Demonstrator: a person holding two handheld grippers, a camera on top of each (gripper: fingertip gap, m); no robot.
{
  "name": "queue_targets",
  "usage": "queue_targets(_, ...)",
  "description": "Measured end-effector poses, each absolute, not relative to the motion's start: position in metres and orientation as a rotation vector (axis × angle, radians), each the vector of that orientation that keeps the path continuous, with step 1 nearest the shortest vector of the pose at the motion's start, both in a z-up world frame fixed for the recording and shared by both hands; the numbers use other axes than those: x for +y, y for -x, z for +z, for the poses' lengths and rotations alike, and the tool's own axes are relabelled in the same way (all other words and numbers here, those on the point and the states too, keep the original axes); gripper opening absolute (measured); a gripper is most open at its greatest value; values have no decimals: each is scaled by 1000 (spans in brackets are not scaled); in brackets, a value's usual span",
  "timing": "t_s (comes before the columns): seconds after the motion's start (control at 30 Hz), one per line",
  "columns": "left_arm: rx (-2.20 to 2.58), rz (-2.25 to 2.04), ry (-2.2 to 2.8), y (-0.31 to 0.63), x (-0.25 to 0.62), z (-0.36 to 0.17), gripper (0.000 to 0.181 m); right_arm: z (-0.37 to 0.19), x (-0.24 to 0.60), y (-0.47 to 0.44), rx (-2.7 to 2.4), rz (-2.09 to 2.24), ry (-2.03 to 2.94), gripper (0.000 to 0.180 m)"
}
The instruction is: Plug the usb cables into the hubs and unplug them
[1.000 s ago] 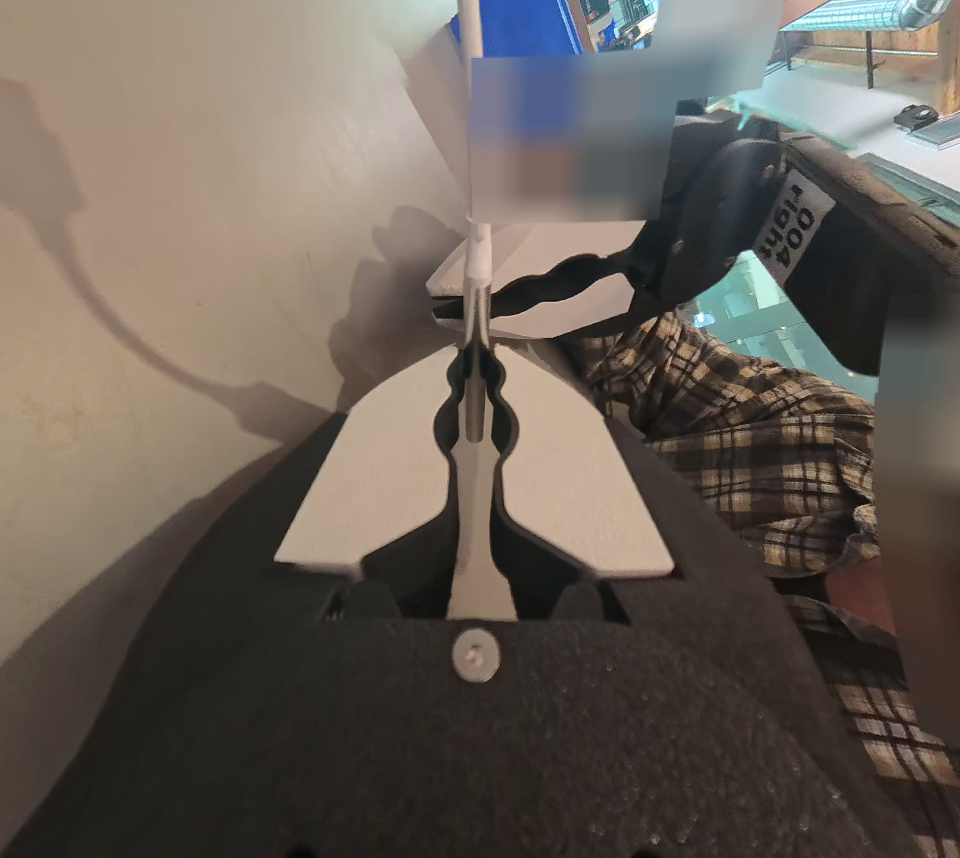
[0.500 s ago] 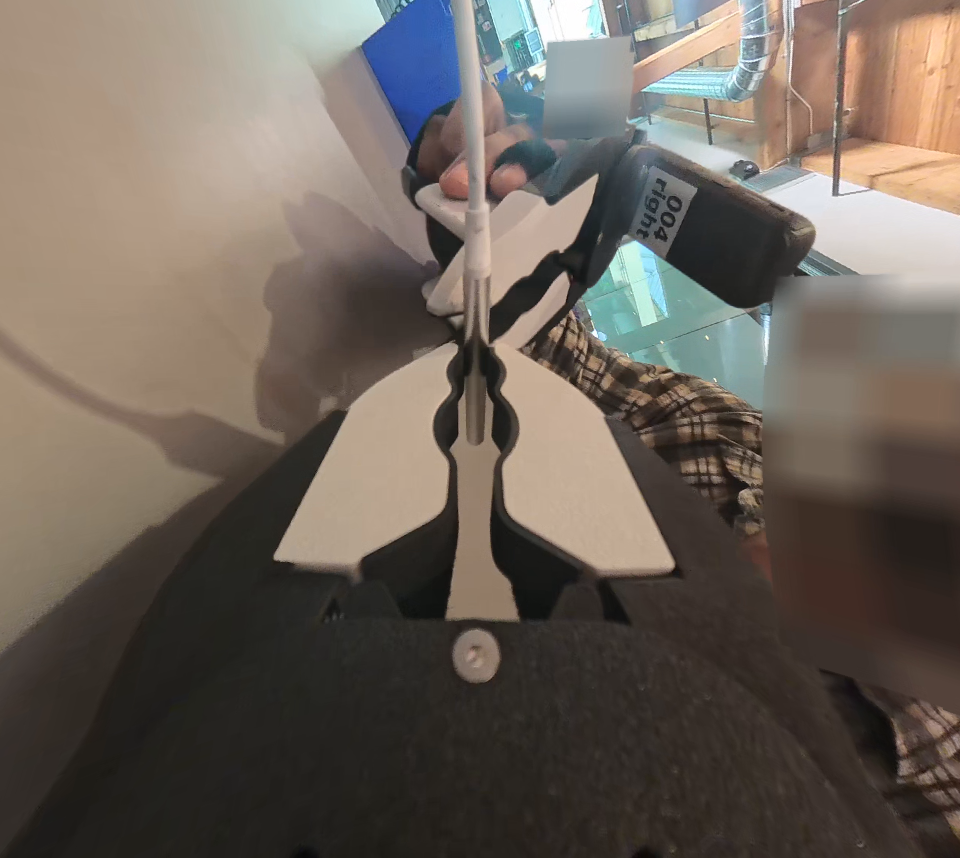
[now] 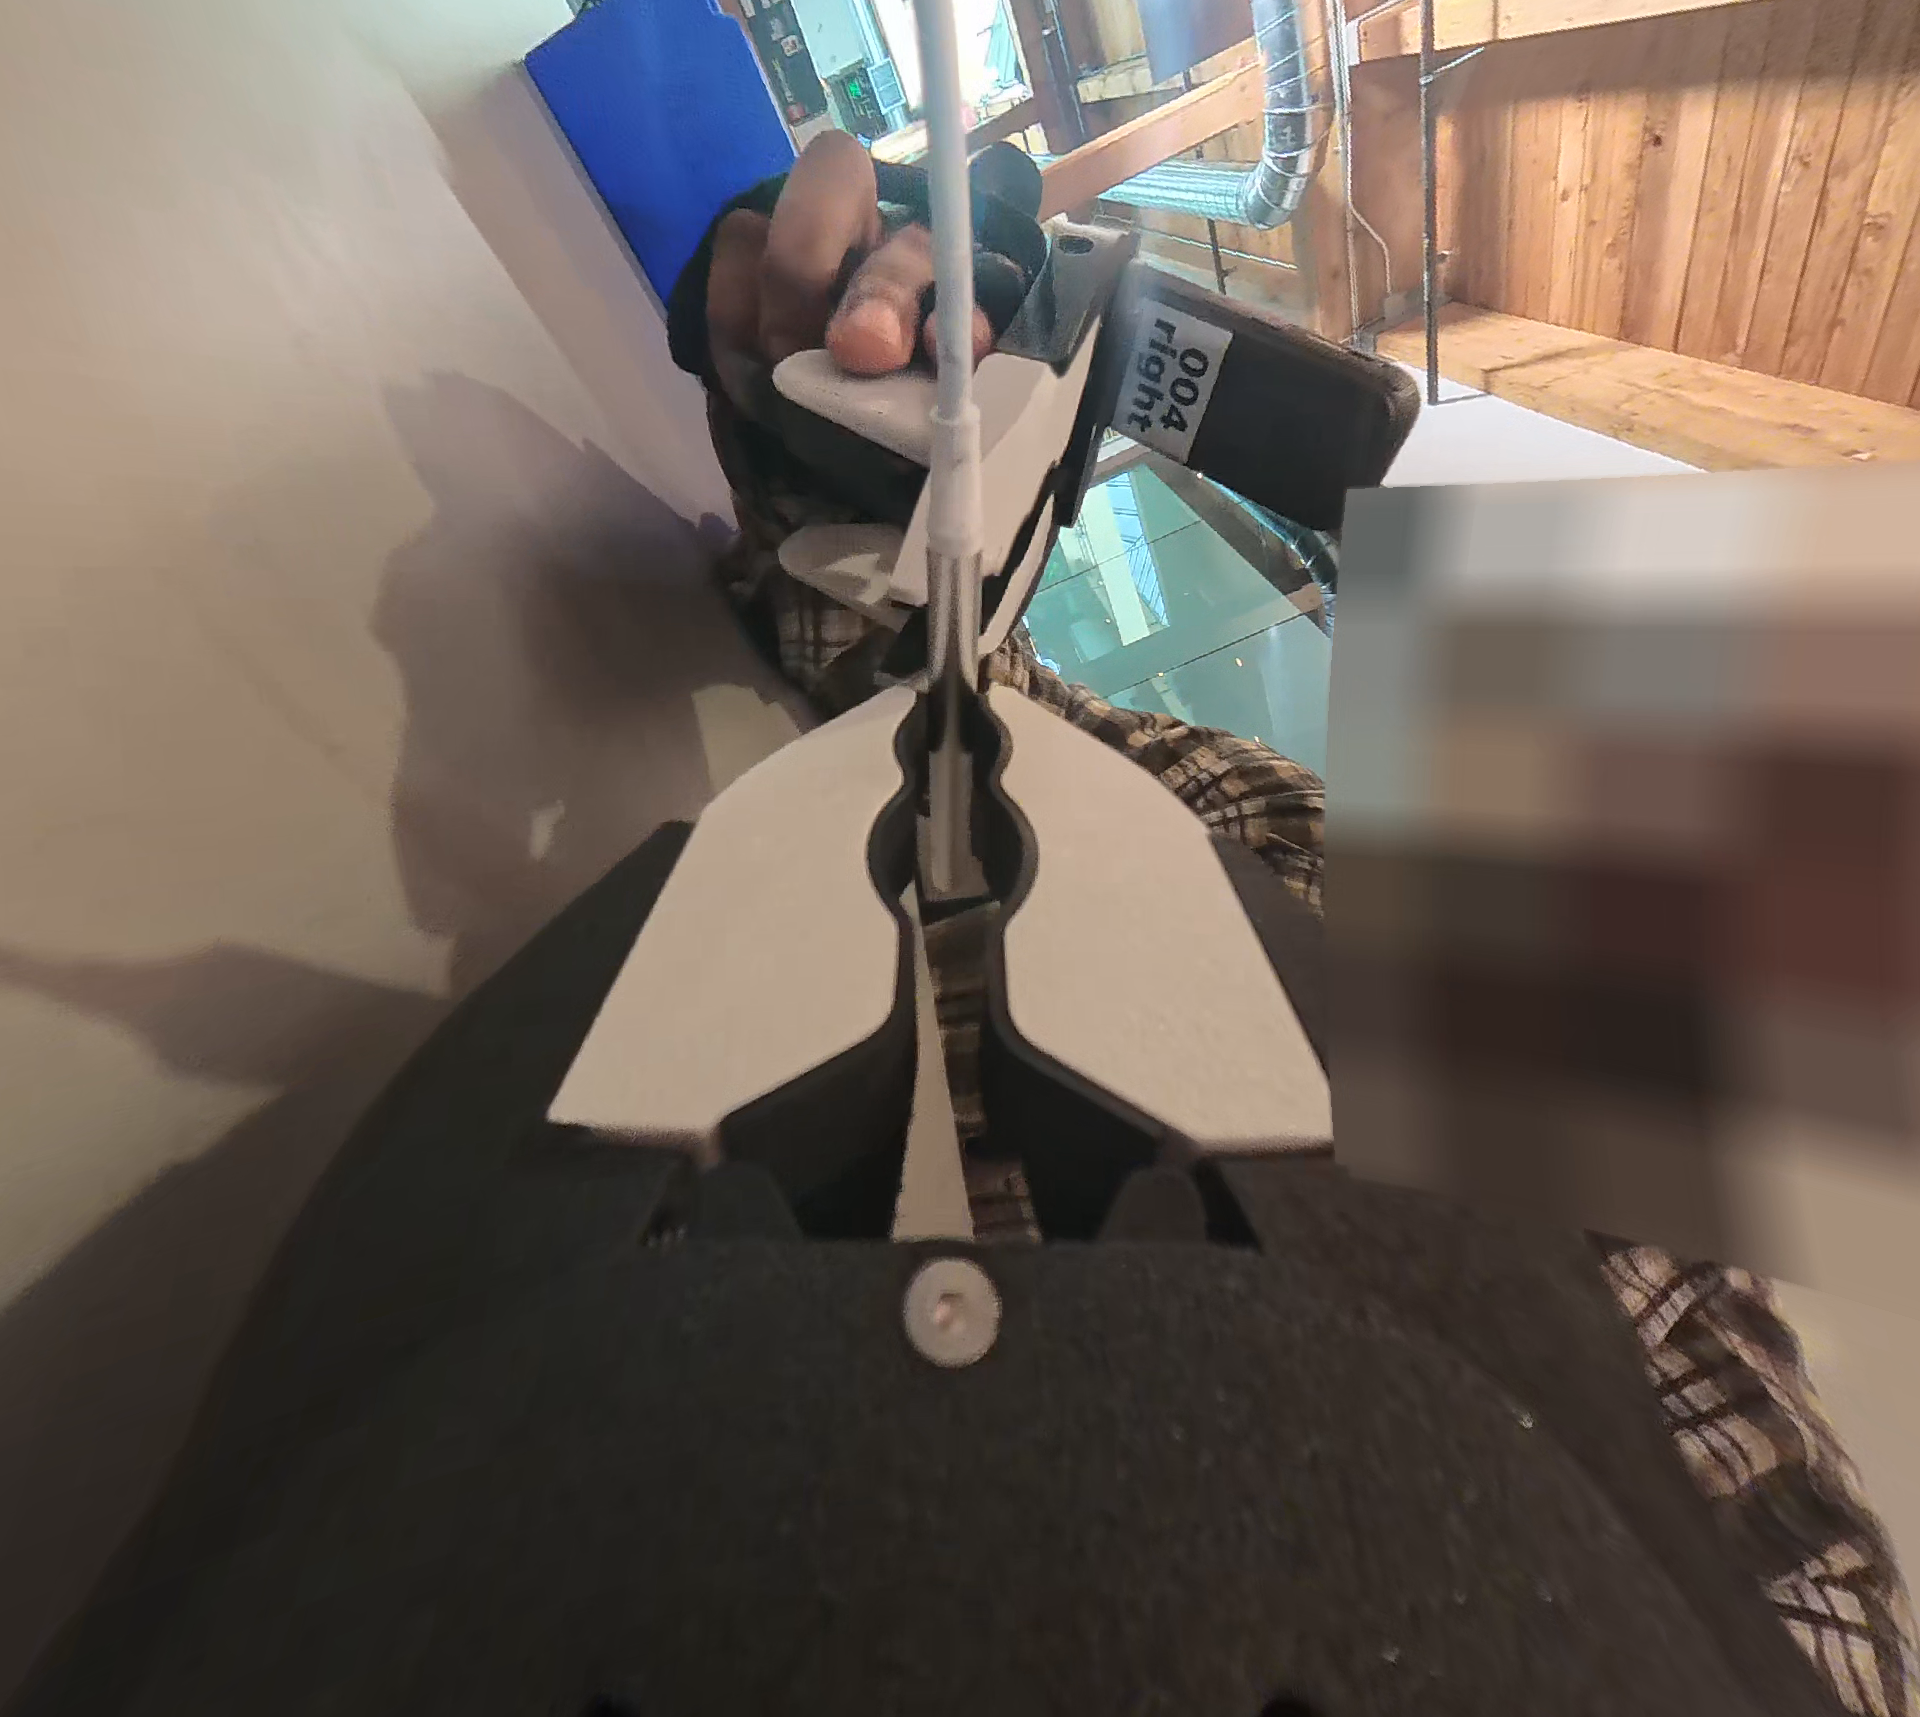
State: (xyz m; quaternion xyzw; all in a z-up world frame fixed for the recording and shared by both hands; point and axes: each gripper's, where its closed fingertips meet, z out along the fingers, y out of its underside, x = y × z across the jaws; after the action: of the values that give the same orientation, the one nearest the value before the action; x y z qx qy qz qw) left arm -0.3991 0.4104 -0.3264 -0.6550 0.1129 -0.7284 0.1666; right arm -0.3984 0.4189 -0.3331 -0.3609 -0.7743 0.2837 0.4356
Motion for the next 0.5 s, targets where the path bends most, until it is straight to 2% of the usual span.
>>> queue_targets(0.5, 398, -1941, 2040, 396, 408, -347, 6, -356, 418, 395, -2074, 562, 1050, 10)
